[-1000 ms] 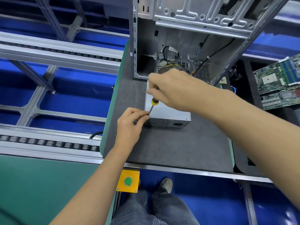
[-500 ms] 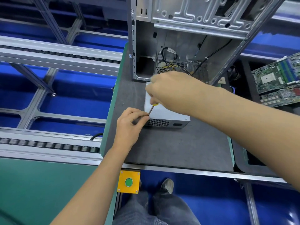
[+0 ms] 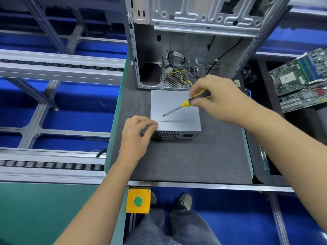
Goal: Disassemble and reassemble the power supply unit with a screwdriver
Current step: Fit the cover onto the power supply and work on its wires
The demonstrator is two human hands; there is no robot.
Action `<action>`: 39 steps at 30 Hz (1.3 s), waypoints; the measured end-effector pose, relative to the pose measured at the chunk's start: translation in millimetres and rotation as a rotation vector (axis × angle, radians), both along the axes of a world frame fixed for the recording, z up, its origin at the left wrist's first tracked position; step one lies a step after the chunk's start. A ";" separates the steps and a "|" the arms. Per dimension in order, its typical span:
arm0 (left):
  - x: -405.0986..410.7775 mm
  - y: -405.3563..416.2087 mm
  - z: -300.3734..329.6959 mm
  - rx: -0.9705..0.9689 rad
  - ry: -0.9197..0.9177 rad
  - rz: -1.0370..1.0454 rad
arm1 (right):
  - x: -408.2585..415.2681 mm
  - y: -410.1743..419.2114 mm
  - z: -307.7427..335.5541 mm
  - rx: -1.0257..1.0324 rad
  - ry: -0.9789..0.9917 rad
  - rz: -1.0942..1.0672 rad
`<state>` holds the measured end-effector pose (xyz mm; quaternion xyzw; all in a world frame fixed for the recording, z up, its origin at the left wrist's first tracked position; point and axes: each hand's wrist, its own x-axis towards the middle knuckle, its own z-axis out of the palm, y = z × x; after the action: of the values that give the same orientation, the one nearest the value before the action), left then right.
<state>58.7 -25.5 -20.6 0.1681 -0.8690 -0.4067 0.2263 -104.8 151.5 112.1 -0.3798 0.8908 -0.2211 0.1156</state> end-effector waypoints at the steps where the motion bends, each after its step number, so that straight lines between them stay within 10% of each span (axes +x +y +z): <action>1: -3.6 3.4 5.1 0.000 0.033 0.004 | -3.0 11.8 -6.4 -0.088 -0.073 -0.137; 5: -41.4 37.4 27.5 0.135 0.077 -0.094 | -2.3 44.5 -37.3 -0.447 -0.748 -0.686; 10: -97.7 105.1 30.8 0.086 0.036 -0.323 | -2.0 96.6 -58.9 -0.674 -1.045 -0.701; 23: -152.2 235.5 -17.7 0.041 -0.068 -0.718 | -33.8 247.3 -110.4 -0.652 -0.943 -0.991; 30: -170.2 253.8 -36.5 0.188 -0.208 -0.542 | -43.8 295.7 -157.0 -0.083 -0.535 -0.993; 35: -198.0 271.0 -42.3 -0.101 -0.188 -0.658 | -41.5 316.4 -174.4 -0.403 -0.452 -1.156; 39: -231.4 297.7 -53.0 -0.738 -0.339 -0.847 | -35.6 323.4 -180.8 -0.619 -0.493 -1.269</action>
<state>-172.7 272.3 -73.6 -0.2211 -0.9686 -0.0999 -0.0546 -140.4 474.9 -68.8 0.2527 0.7841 -0.5647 0.0499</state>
